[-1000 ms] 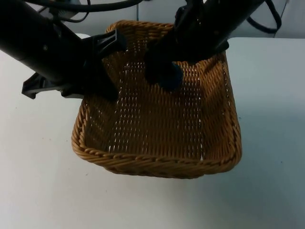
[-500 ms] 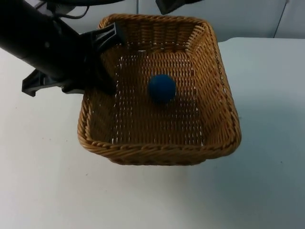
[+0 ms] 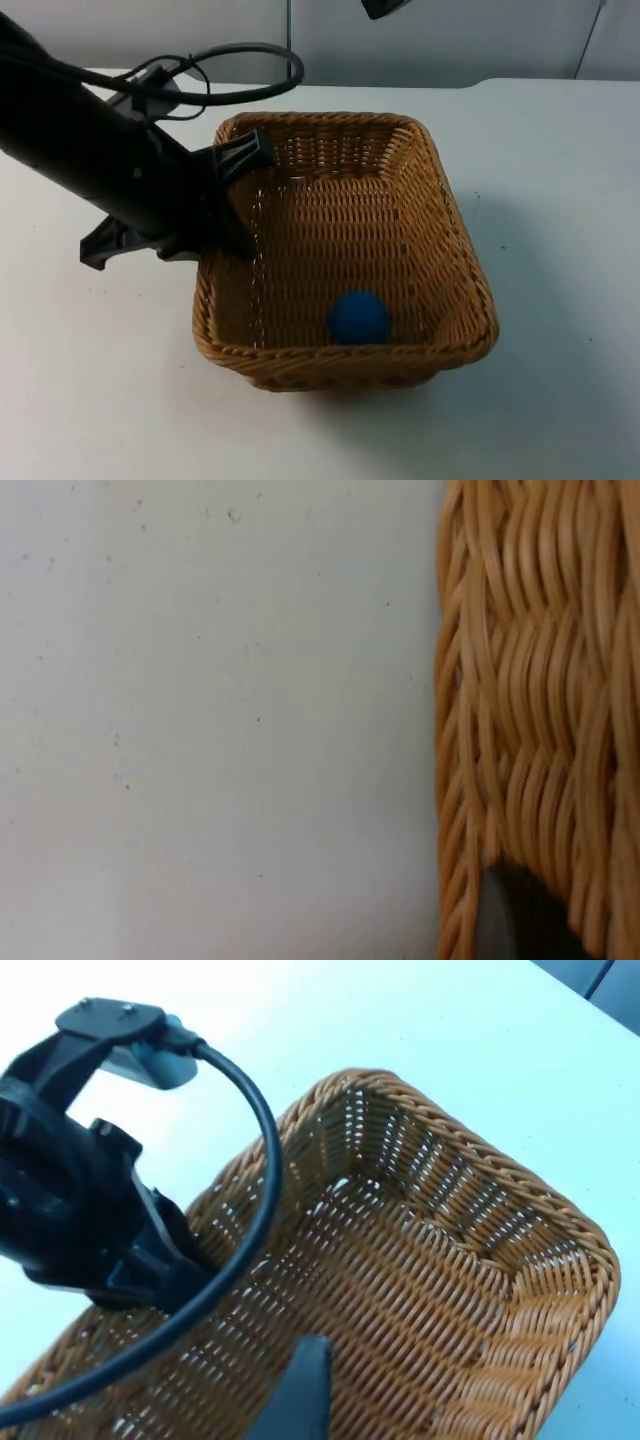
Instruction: Pick up the basket with the left hand and place the ball into the basket with the right hand.
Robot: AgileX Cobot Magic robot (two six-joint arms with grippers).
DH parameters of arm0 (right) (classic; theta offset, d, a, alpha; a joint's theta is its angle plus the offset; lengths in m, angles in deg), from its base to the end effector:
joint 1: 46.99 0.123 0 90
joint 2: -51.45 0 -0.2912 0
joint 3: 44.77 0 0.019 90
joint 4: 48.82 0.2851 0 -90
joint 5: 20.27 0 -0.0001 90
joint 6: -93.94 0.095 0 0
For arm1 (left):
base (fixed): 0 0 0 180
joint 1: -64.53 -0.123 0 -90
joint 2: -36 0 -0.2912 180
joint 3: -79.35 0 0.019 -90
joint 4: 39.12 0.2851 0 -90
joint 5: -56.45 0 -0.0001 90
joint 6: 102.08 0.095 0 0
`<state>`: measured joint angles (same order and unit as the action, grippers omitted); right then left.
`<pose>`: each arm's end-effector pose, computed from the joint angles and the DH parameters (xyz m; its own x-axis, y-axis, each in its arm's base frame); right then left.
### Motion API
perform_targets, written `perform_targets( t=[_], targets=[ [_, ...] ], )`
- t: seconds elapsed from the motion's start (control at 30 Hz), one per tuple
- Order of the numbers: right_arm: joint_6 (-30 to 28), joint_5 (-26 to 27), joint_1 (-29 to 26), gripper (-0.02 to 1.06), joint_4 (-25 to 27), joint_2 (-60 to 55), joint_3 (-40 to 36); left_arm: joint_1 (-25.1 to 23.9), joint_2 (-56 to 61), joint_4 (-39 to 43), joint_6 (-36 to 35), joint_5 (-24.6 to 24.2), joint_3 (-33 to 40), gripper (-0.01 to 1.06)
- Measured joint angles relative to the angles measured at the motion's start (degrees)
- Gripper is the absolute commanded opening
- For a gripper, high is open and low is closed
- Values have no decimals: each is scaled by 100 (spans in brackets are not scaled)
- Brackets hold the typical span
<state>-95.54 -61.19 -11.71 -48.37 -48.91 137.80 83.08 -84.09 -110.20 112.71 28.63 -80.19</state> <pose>0.3263 0.2314 0.3182 -0.5134 -0.5578 -0.6521 -0.6704 0.7351 -0.1010 0.3507 -0.1620 0.0929 -0.9581 -0.2081 -0.1966 -0.0520 0.8018 -0.5953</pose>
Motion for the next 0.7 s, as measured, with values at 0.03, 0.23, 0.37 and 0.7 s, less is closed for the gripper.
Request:
perform_targets(
  t=[0.03,0.23,0.37,0.7],
  targets=[
    [0,1,0,85,0,0,0,0,-61,-188,179,10,0,0],
    [0,-11,0,85,-9,9,0,0,-442,-457,532,-83,-330,0],
    [0,-11,0,85,-9,9,0,0,-616,-468,573,-96,-520,0],
    [0,-11,0,85,-45,9,0,300,-1085,-564,719,-51,-880,0]
  ],
)
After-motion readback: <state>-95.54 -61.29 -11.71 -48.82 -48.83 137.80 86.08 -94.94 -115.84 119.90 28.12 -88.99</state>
